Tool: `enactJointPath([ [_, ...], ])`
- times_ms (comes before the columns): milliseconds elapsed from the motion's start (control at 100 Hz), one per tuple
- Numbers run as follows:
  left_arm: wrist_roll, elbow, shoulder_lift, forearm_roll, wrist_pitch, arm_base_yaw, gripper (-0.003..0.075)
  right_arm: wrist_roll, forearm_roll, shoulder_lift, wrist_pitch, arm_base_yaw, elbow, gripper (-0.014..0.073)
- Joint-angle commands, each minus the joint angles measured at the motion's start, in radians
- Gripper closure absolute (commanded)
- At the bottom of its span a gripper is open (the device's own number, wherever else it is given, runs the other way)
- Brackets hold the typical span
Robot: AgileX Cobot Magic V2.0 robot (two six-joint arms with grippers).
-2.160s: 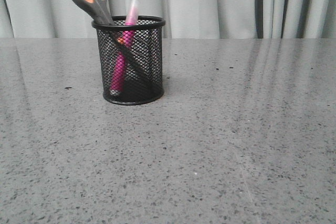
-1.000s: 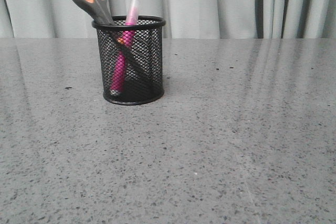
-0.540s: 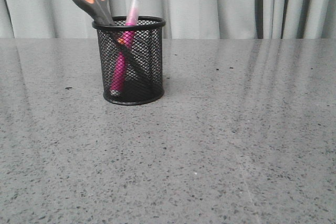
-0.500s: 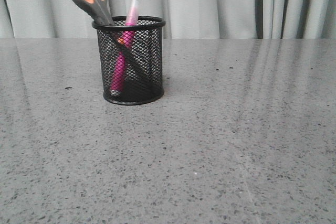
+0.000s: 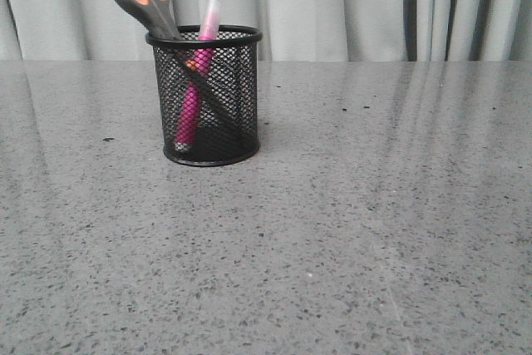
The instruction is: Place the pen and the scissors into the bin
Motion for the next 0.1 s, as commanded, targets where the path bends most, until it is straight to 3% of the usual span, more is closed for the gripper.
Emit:
enactJointPath([
  [0, -0.010, 0.024, -0.031, -0.007, -0.071, 0.002, 0.0740, 0.002, -0.007, -0.025, -0.072, -0.005, 0.010, 0.0659],
  [90, -0.010, 0.024, -0.031, -0.007, -0.071, 0.002, 0.0740, 0.002, -0.007, -0.025, -0.072, -0.005, 0.010, 0.0659],
])
